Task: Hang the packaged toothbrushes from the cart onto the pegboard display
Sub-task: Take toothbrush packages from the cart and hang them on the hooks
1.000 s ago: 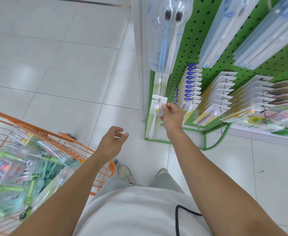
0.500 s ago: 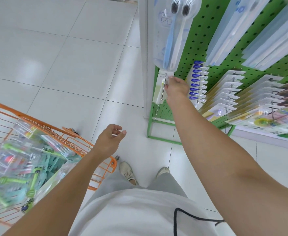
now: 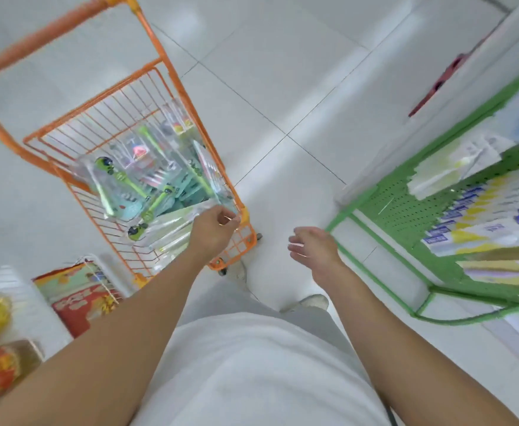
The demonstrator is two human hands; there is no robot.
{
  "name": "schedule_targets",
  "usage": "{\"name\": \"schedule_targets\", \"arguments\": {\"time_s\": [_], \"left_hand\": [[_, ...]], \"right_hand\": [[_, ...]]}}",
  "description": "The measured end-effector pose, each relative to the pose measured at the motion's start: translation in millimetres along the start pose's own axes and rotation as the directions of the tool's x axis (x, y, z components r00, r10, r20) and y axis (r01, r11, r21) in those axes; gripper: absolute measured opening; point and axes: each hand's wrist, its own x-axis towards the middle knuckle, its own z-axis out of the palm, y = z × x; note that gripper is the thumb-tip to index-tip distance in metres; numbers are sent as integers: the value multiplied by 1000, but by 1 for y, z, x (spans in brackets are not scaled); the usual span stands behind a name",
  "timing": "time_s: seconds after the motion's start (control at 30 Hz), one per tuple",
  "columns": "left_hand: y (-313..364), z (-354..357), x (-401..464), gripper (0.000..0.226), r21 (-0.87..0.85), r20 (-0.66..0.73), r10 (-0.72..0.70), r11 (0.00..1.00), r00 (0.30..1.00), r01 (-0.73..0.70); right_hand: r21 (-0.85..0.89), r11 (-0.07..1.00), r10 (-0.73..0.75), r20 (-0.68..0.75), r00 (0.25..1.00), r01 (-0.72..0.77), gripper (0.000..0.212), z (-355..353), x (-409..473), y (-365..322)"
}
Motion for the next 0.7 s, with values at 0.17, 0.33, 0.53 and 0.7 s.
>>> {"name": "schedule_targets", "arguments": {"time_s": [0.17, 0.33, 0.53, 0.7], "left_hand": [[-88, -69, 26, 40, 140, -163, -106, 982, 981, 129], [-147, -107, 58, 61, 356, 5, -53, 933, 999, 48], [-160, -105, 89, 59, 475, 212, 76, 863, 974, -170], [-150, -91, 99, 42, 488, 273, 43, 855, 961, -177]], "right_hand": [[-579, 661, -309, 369, 877, 477, 17, 105, 0, -13], [-771, 155, -269, 568, 778, 617, 49, 192, 35, -13], [-814, -371, -127, 522, 843, 448, 45, 231, 86, -4], [-802, -449, -158, 506, 848, 395, 33, 237, 95, -10]]}}
